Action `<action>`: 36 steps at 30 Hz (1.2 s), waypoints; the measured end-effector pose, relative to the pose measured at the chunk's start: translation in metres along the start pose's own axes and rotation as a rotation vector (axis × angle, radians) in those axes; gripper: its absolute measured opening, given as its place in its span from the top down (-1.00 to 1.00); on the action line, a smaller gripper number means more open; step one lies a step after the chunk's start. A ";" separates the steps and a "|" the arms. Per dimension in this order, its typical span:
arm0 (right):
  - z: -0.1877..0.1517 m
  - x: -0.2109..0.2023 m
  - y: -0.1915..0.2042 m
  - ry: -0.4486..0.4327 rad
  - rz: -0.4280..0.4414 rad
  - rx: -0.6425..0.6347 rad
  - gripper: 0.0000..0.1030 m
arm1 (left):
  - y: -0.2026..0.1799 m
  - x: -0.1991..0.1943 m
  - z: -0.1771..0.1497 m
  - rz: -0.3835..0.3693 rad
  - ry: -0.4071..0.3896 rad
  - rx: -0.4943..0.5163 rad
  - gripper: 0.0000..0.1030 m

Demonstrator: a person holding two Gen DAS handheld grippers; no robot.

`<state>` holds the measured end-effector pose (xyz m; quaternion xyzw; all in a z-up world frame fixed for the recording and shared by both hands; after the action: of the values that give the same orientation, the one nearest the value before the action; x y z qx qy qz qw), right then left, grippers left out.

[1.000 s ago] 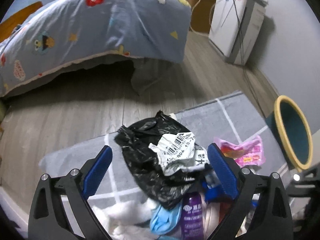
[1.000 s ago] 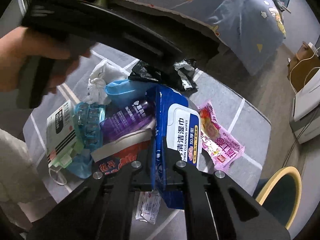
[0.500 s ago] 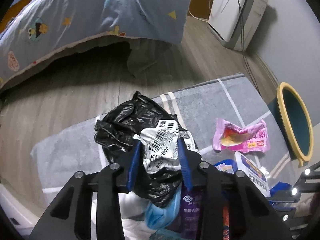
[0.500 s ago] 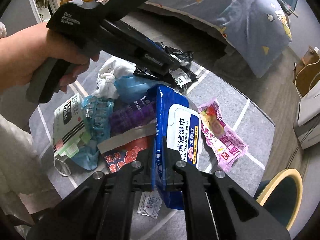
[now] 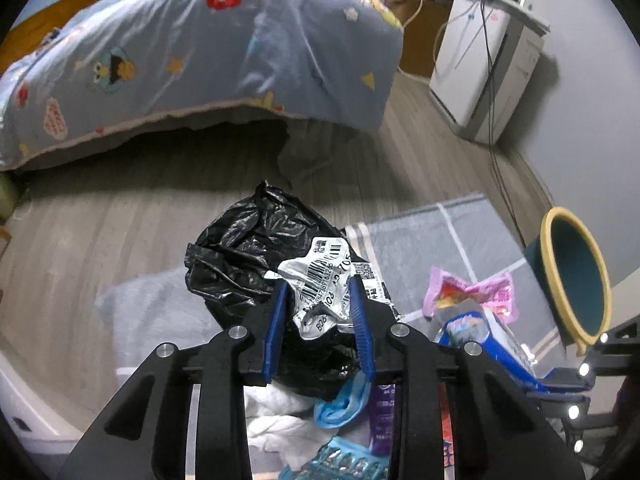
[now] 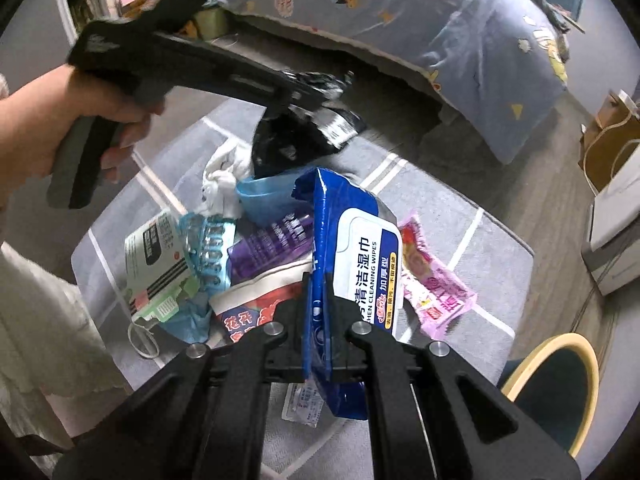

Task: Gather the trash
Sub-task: 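Grasp the black plastic bag with the left tool while the right tool grasps the blue wipes pack, then carry both items over the bin and open both tools to drop them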

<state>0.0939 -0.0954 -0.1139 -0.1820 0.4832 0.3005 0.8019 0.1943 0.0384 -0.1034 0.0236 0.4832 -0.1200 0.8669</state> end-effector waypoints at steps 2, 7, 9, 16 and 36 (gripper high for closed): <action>0.001 -0.009 -0.005 -0.019 0.000 0.031 0.93 | -0.002 -0.013 0.003 0.011 -0.022 0.006 0.37; 0.004 -0.030 -0.017 -0.056 0.002 0.101 0.93 | -0.018 -0.047 0.007 0.027 -0.074 0.047 0.37; 0.004 -0.040 -0.024 -0.069 0.004 0.143 0.93 | -0.025 -0.059 0.006 0.022 -0.090 0.057 0.37; 0.000 -0.071 -0.051 -0.109 -0.035 0.274 0.93 | -0.053 -0.096 -0.003 0.023 -0.120 0.089 0.37; -0.069 -0.151 -0.150 -0.206 -0.107 0.641 0.93 | -0.167 -0.132 -0.006 -0.038 -0.156 0.277 0.37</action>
<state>0.0935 -0.2946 -0.0126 0.0854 0.4594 0.1074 0.8775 0.0843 -0.0983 0.0172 0.1244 0.3936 -0.2031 0.8879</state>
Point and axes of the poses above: each gripper's, at about its wrist camera, not at the fingertips, and x roughly the way its jaws point, y to its left, z to its top, the point moved 3 cm from there along x, roughly the way its jaws point, and after that the axes turned 3 degrees about y, right-handed, at the moved point
